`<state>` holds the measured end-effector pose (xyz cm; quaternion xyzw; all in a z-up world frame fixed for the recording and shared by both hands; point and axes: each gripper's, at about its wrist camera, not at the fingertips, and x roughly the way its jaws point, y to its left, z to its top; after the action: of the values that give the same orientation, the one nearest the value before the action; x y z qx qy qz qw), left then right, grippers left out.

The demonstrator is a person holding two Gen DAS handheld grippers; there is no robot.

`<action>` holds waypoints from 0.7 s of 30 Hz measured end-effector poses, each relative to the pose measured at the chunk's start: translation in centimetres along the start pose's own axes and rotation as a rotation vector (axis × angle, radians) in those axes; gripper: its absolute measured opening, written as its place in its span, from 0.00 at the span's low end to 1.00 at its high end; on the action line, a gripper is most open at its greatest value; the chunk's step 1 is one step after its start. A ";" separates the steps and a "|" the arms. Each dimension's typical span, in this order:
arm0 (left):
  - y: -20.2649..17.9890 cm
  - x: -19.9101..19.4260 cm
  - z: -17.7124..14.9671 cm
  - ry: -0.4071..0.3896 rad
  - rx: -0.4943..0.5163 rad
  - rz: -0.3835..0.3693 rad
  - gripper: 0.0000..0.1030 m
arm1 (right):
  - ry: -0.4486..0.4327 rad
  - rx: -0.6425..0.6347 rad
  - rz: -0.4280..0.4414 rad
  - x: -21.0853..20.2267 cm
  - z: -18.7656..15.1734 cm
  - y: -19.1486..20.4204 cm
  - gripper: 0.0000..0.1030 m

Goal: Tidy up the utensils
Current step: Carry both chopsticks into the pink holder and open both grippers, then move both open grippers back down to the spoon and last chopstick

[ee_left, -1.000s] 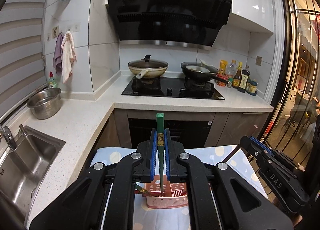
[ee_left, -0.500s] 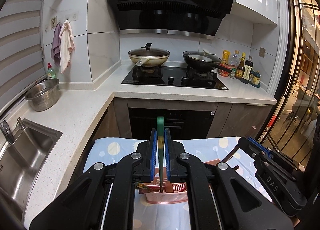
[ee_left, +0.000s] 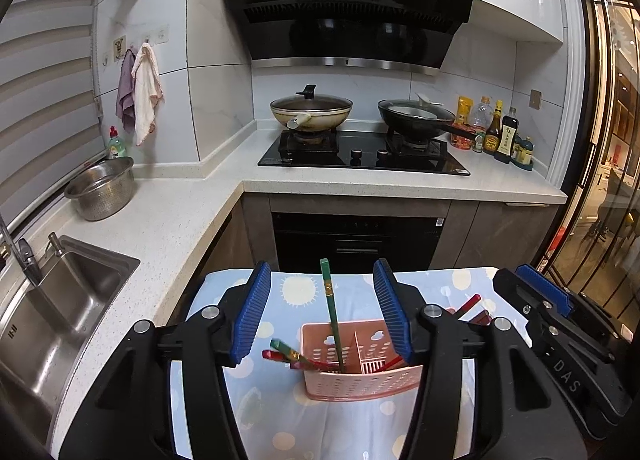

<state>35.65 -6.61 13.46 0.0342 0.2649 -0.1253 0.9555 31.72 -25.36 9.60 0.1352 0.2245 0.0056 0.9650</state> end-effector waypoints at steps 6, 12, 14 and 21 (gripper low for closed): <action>-0.1 -0.9 -0.2 -0.007 0.002 0.002 0.54 | -0.017 -0.013 0.010 -1.4 0.1 0.5 0.30; -0.3 -2.4 -0.8 -0.012 0.010 -0.006 0.54 | -0.026 -0.037 0.012 -3.4 -0.5 1.2 0.30; -0.4 -3.0 -1.3 -0.007 0.011 -0.011 0.55 | -0.020 -0.033 0.019 -4.3 -0.9 1.2 0.30; -0.7 -5.5 -4.3 0.007 0.033 -0.015 0.68 | 0.067 -0.008 0.043 -7.5 -4.5 0.9 0.33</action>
<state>28.78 -5.46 12.62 0.0485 0.2663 -0.1367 0.9529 23.01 -23.84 9.18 0.1359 0.2535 0.0317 0.9572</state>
